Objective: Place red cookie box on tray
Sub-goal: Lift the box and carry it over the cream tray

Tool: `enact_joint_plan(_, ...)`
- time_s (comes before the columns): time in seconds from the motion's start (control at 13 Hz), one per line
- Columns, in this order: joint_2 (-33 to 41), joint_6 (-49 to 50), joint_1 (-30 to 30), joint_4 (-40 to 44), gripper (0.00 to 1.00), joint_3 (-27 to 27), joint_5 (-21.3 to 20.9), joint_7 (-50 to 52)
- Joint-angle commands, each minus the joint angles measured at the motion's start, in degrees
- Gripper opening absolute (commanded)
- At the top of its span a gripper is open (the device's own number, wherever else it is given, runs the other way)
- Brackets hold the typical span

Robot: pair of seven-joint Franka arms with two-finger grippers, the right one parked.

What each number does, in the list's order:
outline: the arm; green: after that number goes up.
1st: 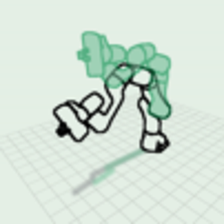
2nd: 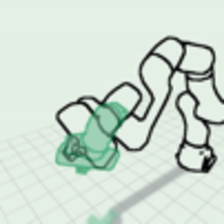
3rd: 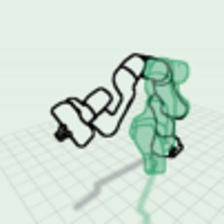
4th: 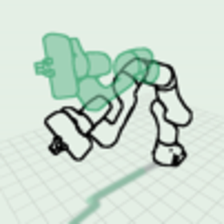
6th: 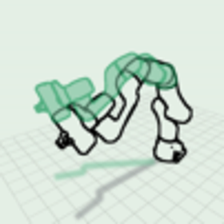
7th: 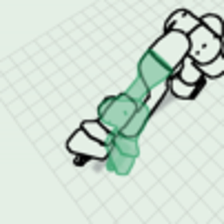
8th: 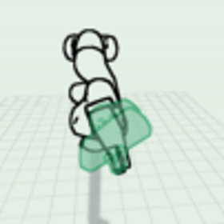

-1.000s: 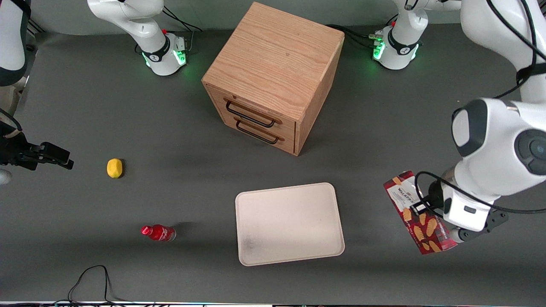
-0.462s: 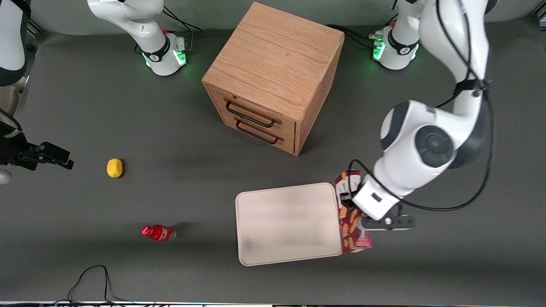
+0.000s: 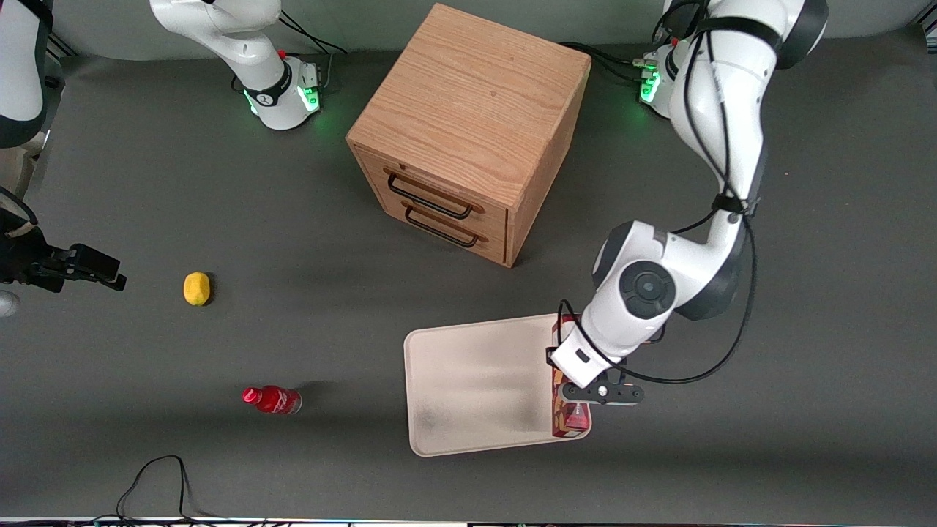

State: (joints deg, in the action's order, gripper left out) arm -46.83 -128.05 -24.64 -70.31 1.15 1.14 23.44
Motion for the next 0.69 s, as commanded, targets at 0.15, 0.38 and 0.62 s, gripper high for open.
enact_joint_plan(0.15,-1.77,-2.12,-1.81,-1.5,0.0,-0.53,-3.34,5.39)
enact_joint_plan(0.38,-2.39,-3.17,-2.33,-2.98,0.95,-0.53,-4.21,8.36)
enact_joint_plan(0.62,-2.39,-4.49,-2.69,-3.08,1.0,-0.53,-5.27,12.24)
